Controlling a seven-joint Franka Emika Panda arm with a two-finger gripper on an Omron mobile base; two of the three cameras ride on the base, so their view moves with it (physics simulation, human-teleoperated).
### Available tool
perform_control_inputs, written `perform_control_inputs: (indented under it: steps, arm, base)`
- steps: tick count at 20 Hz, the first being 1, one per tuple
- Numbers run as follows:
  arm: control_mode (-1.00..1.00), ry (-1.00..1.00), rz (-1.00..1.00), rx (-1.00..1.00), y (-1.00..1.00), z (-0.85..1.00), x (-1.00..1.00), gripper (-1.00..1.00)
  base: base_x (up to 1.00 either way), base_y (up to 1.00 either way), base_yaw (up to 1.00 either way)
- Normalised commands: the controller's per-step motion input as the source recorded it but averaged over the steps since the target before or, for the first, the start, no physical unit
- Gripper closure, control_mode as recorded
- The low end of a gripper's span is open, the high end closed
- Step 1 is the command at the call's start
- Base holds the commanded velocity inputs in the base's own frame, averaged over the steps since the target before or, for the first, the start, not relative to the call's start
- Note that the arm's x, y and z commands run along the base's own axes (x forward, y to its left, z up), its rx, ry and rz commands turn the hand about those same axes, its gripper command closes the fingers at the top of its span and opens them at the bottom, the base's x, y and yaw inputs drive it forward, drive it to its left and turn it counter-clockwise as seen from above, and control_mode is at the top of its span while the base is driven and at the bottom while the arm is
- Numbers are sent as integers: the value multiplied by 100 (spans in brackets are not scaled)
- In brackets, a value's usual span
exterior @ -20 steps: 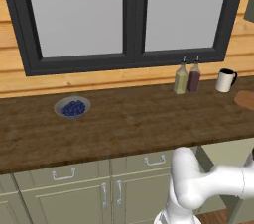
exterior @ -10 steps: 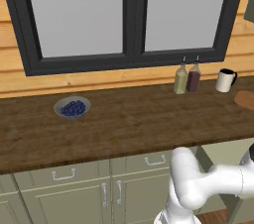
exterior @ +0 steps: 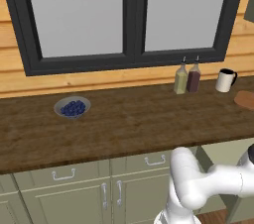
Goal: Place the appropriate cutting tool for cutting the broccoli skin on the cutting board.
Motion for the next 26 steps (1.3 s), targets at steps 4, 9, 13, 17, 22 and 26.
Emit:
perform_control_inputs:
  steps: [4,9,13,17,22,26]
  arm:
    - [-100,0,0,-4,0,-27,0,-100]
    - [-100,0,0,-3,24,-44,-11,100]
    - [-100,0,0,0,29,-39,-7,100]
    - [-100,-1,0,0,31,-49,-1,100]
    - [-100,-2,0,0,24,-33,0,100]
    - [-100,-1,-2,0,24,-24,0,100]
  base:
    - [0,0,0]
    - [0,0,0]
    - [0,0,0]
    - [0,0,0]
    - [0,0,0]
    - [0,0,0]
